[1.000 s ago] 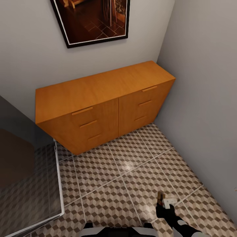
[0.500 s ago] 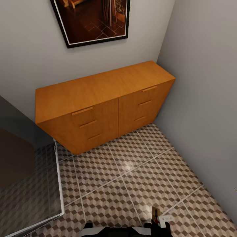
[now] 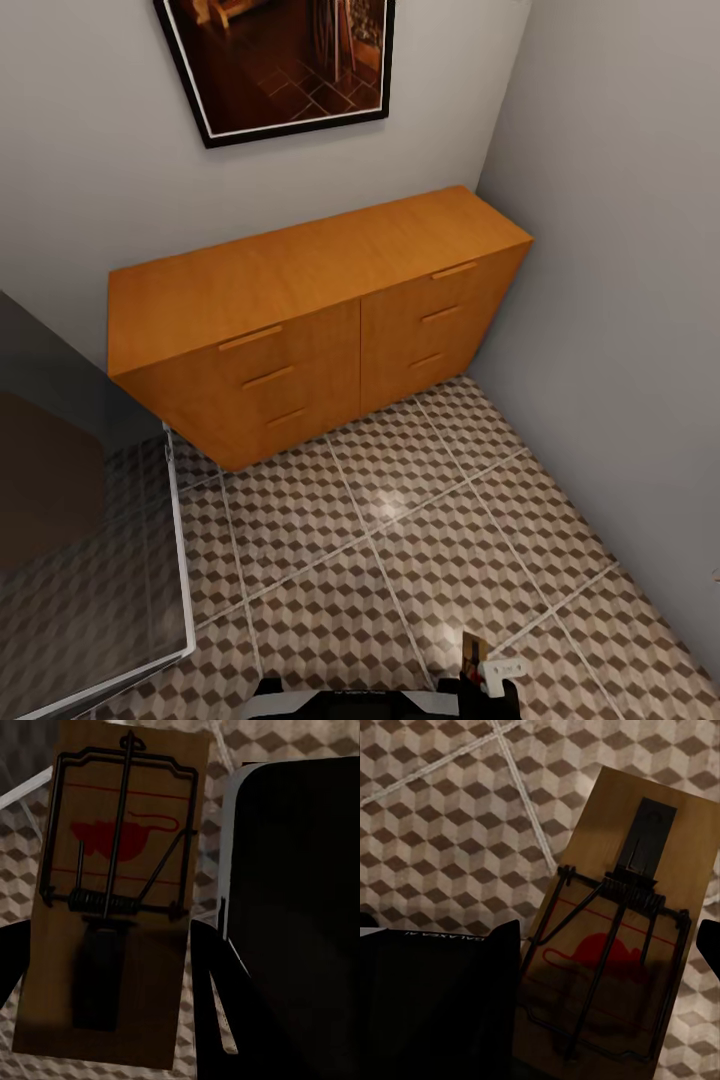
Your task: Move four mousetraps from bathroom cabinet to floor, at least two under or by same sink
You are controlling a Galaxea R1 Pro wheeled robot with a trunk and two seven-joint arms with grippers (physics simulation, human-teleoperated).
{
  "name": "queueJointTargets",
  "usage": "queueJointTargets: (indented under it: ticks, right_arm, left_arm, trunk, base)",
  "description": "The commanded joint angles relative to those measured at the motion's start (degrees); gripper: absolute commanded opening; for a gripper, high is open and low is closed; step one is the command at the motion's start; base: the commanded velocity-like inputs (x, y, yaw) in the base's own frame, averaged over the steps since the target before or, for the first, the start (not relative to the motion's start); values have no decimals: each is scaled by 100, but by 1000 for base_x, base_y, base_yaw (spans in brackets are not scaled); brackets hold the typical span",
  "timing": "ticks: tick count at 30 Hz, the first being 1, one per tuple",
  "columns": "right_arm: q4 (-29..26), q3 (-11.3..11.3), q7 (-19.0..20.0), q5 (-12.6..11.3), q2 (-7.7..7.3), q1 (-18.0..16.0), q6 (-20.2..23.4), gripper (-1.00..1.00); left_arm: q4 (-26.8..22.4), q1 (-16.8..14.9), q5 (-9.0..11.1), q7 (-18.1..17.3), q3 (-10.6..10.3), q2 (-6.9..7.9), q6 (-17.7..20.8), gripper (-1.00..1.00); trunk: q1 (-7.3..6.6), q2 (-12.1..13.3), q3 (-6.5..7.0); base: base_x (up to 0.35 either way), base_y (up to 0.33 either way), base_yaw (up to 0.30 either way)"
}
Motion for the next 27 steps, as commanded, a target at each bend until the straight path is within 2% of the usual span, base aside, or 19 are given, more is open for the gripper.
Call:
queueJointTargets:
  ticks: [1,6,9,11,12,14,17,19,21,24,26,27]
  right_arm:
    - [7,19,47,-62,0,-3,-18,-100]
    - [7,15,42,-62,-9,-3,-26,-100]
    - [7,15,42,-62,-33,16,-37,-100]
    - [7,15,40,-62,-35,30,-41,-100]
    - [7,15,40,-62,-36,36,-43,-100]
    - [7,15,42,-62,-37,39,-44,-100]
    - [7,15,43,-62,-37,41,-44,-100]
    - [7,15,45,-62,-37,41,-44,-100]
    - [7,15,42,-62,-37,41,-44,-100]
    - [7,15,40,-62,-37,41,-44,-100]
    - [7,15,39,-62,-37,41,-44,-100]
    - [7,15,39,-62,-37,41,-44,-100]
  left_arm:
    - [63,-3,-74,-2,-48,-57,-15,-100]
    - [449,-3,-499,-349,-34,-346,25,-100]
    - [367,-3,-611,-381,-24,-546,216,-100]
    - [11,-3,-636,-366,-17,-622,630,-100]
    - [-303,-45,-645,-276,-10,-648,1132,-100]
    - [-658,-288,-652,70,1,-665,1802,-100]
    - [-952,-467,-659,377,6,-683,2172,-100]
    - [-1325,-613,-661,503,21,-684,2331,-100]
    - [-1458,-715,-662,562,109,-684,2421,-100]
    - [-1563,-863,-678,631,552,-683,2604,-100]
    - [-1592,-900,-815,645,793,-683,2652,-100]
    - [-1595,-909,-974,649,855,-683,2660,-100]
  trunk:
    - [3,-8,1]
    - [3,-8,41]
    - [3,-8,68]
    - [3,-8,86]
    - [3,-8,95]
    - [3,-8,113]
    - [3,-8,140]
    - [3,-8,158]
    - [3,-8,176]
    - [3,-8,203]
    - [3,-8,221]
    - [3,-8,230]
  base:
    - [0,0,0]
    - [0,0,0]
    - [0,0,0]
    - [0,0,0]
    - [0,0,0]
    - [0,0,0]
    - [0,0,0]
    - [0,0,0]
    - [0,0,0]
    - [0,0,0]
    - [0,0,0]
    - [0,0,0]
